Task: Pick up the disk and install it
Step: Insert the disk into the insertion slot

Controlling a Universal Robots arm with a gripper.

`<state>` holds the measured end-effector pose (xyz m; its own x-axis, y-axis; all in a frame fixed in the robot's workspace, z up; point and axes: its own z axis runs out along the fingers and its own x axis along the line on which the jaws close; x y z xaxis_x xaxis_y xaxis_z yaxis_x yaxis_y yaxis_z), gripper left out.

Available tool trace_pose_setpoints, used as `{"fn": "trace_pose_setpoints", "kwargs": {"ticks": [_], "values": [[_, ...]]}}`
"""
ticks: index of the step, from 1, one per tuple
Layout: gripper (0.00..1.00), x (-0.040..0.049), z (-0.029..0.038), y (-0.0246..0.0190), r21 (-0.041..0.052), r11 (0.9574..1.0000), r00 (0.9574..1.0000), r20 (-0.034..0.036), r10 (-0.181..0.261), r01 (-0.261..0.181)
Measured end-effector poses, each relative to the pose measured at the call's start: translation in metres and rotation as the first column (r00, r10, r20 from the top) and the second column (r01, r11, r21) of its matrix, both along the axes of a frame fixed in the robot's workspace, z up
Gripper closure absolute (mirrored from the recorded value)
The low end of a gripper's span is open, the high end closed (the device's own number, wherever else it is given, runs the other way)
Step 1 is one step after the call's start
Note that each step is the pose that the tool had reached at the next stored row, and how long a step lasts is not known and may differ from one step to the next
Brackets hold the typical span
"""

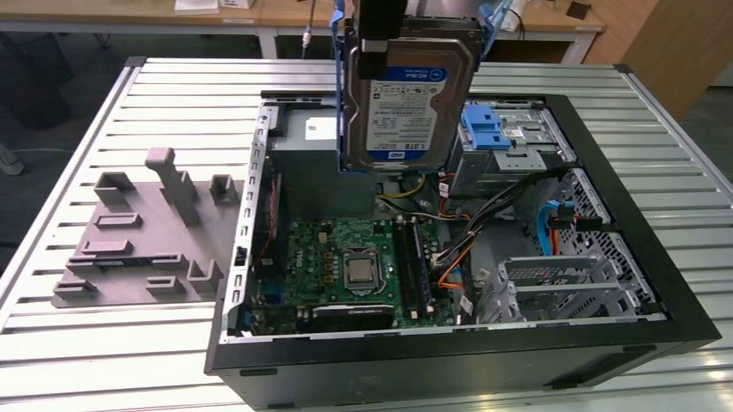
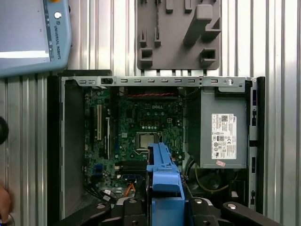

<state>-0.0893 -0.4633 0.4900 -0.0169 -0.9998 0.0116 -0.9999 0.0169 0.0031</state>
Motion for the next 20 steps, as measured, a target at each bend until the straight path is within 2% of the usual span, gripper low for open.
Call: {"fn": "trace_pose_setpoints", "kwargs": {"ticks": [4,7,10,17,20], "values": [[0.64,0.0113,0.0000,-0.0004,0.0000,1.0000,1.0000,0.0000,0.000,0.000],[0.64,0.0123,-0.0002,-0.0030,-0.0001,1.0000,1.0000,0.0000,0.000,0.000],[0.64,0.0125,-0.0008,-0.0128,0.0000,1.0000,1.0000,0.0001,0.000,0.000],[0.64,0.0127,-0.0032,-0.0404,0.0000,1.0000,1.0000,0.0000,0.000,0.000],[0.64,0.0197,-0.0045,-0.0432,0.0000,1.0000,1.0000,0.0001,0.000,0.000]]}}
